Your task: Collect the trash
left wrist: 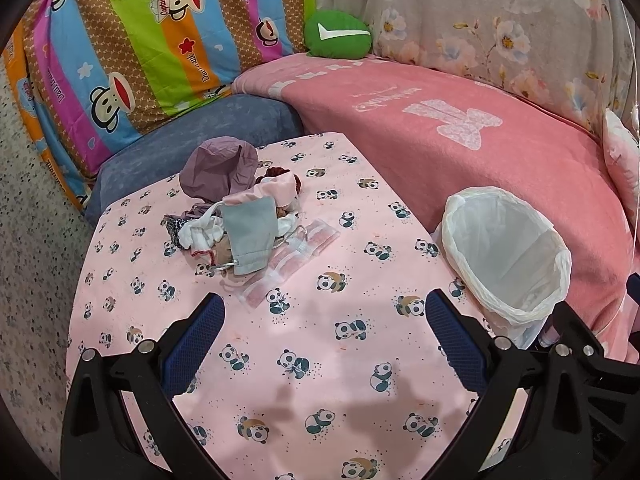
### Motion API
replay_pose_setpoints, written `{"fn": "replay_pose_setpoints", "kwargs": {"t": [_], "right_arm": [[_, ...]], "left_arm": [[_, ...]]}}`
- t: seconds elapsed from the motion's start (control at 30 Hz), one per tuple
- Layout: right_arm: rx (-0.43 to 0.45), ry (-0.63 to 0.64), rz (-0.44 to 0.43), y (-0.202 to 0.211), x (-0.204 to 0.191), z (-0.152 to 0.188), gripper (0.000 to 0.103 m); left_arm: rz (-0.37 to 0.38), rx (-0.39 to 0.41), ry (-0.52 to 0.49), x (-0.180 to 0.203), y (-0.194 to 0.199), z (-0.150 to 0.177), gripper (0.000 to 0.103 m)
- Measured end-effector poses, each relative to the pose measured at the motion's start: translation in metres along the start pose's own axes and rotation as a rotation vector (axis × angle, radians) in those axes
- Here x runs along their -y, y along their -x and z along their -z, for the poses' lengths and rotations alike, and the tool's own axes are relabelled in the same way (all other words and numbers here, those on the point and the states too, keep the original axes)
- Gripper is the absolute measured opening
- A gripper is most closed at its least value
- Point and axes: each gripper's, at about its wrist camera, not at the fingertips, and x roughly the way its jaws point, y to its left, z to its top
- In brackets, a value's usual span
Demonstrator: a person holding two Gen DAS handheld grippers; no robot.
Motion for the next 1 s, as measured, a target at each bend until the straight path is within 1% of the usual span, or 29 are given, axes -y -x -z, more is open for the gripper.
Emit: {"fn": "replay_pose_setpoints", "kwargs": {"t": [0.5, 1.0], "right_arm": [[0.012, -0.004, 0.004, 0.001, 0.008, -0.005, 0.097], [0.014, -0.010, 0.007, -0.003, 0.015, -0.011, 0.097]], "left_arm": [[0.021, -0.001, -0.002, 0.009, 0.004, -0.006, 0.096], [0.008, -0.007, -0.011, 0.012, -0.001, -0.010, 0.096]]}}
